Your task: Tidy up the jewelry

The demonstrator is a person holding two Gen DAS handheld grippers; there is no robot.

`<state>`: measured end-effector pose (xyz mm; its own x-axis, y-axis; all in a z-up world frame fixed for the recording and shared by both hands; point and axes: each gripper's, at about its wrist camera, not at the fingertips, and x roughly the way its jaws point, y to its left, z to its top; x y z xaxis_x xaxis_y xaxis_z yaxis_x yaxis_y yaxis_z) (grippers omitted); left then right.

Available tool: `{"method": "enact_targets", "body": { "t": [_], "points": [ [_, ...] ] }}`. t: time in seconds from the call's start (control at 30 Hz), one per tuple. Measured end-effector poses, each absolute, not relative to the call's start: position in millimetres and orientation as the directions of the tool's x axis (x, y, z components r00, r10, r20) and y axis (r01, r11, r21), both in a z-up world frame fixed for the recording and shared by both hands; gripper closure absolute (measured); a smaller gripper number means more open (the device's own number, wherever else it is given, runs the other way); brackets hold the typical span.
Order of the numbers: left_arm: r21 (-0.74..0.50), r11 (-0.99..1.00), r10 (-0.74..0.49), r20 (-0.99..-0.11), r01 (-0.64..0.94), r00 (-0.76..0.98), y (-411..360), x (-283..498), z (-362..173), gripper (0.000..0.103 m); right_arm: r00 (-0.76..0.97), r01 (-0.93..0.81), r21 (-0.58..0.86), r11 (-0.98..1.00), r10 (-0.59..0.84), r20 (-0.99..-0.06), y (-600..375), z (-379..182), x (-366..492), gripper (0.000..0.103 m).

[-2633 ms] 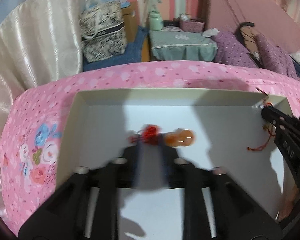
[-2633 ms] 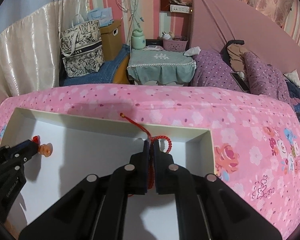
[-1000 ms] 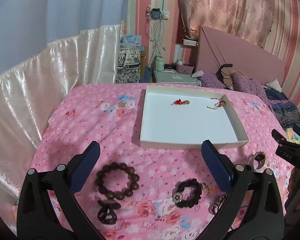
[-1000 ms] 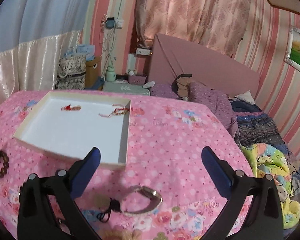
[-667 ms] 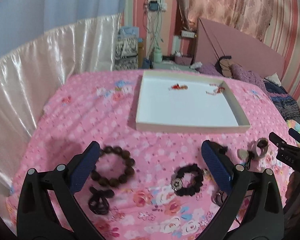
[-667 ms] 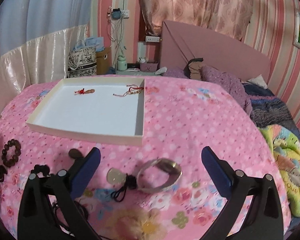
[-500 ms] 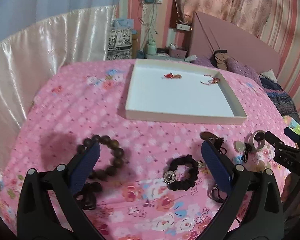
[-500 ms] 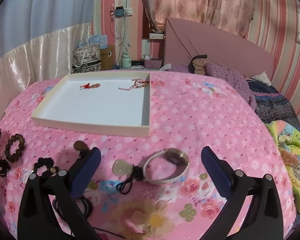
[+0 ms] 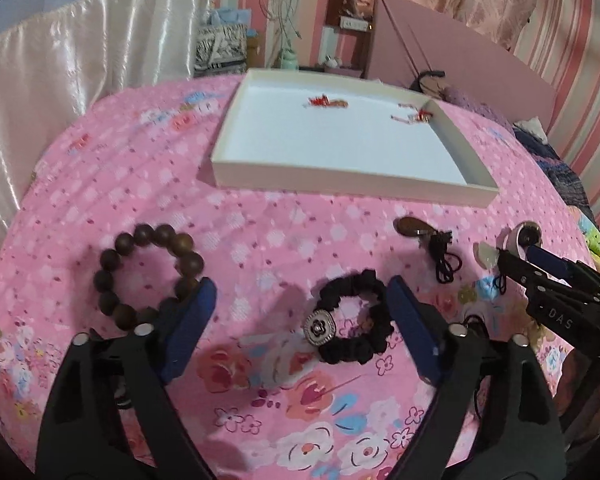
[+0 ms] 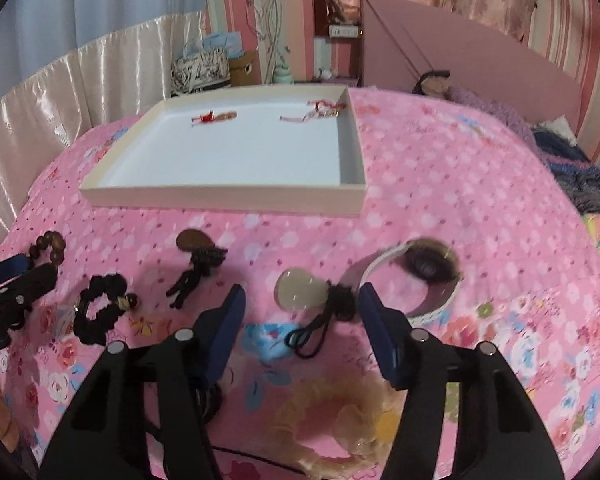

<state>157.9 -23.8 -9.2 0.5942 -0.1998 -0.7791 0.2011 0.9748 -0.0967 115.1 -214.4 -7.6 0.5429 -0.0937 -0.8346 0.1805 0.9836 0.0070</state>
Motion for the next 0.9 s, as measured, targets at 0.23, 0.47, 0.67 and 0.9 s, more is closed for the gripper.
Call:
{"method": "enact_targets", "body": {
  "t": [0.23, 0.47, 0.67, 0.9],
  "points": [
    [-0.095, 0.979, -0.184, -0.802, 0.182, 0.568, -25.7, 164.0, -23.6, 0.029, 0.494, 0.181, -0.008, 0.983, -0.098, -0.864, -213.5, -23.7, 119.1, 0.056],
    [-0.109, 0.978, -0.187, -0.840, 0.179, 0.510, -27.7, 172.9, -42.0, 0.043, 0.486, 0.213, 0.021, 0.977, -0.087, -0.870, -227.5, -29.0, 121.6, 0.066],
    [-0.102, 0.975, -0.187, -0.854, 0.196, 0.486, -33.0, 175.7, -49.4, 0.053, 0.476, 0.220, -0.005, 0.976, -0.111, -0.872, -229.3, -34.9, 124.4, 0.082],
    [-0.089, 0.977, -0.177, -0.851, 0.196, 0.495, -34.6, 176.0, -50.0, 0.064, 0.481, 0.222, -0.005, 0.975, -0.114, -0.869, -230.6, -35.3, 125.0, 0.093]
  ]
}}
